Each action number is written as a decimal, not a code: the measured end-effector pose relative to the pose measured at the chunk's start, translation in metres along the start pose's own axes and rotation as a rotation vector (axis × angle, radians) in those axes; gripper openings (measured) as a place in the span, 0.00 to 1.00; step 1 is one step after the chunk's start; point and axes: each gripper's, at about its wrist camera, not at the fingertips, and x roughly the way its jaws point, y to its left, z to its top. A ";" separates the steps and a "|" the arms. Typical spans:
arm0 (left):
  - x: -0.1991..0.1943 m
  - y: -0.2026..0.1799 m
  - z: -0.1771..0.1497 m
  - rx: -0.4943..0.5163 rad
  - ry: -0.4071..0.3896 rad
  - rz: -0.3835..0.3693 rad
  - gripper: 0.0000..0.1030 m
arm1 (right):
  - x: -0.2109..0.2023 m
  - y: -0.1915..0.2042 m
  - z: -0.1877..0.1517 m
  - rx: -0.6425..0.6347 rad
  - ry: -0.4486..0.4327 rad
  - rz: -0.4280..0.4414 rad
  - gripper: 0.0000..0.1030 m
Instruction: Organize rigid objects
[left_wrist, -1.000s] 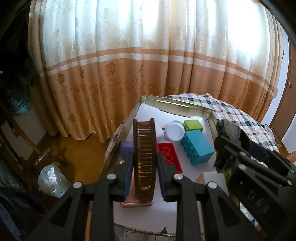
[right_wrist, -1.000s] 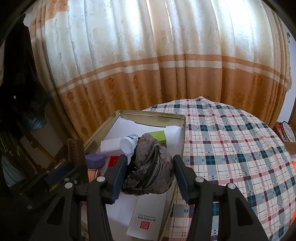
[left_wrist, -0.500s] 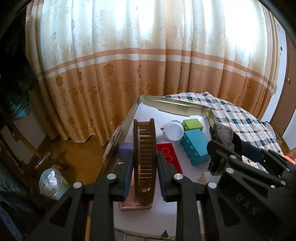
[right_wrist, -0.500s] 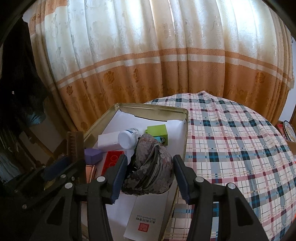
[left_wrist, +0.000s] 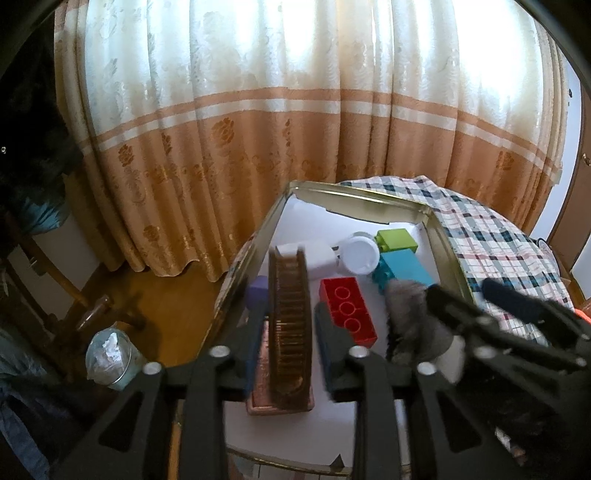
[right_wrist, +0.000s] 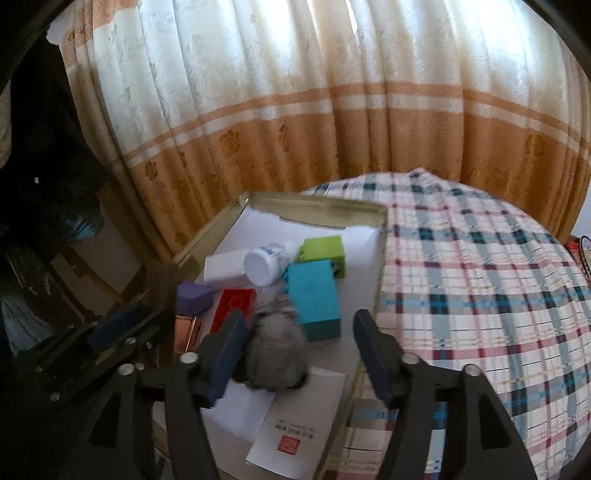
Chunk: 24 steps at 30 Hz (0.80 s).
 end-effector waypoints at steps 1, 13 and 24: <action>-0.001 -0.001 0.000 -0.002 0.001 0.003 0.59 | -0.005 -0.002 0.000 0.007 -0.017 -0.010 0.66; -0.019 -0.012 0.000 0.037 -0.027 0.036 0.99 | -0.025 -0.021 -0.003 0.115 -0.046 -0.054 0.79; -0.024 -0.013 -0.001 0.032 -0.024 0.045 0.99 | -0.040 -0.021 -0.004 0.141 -0.050 -0.046 0.82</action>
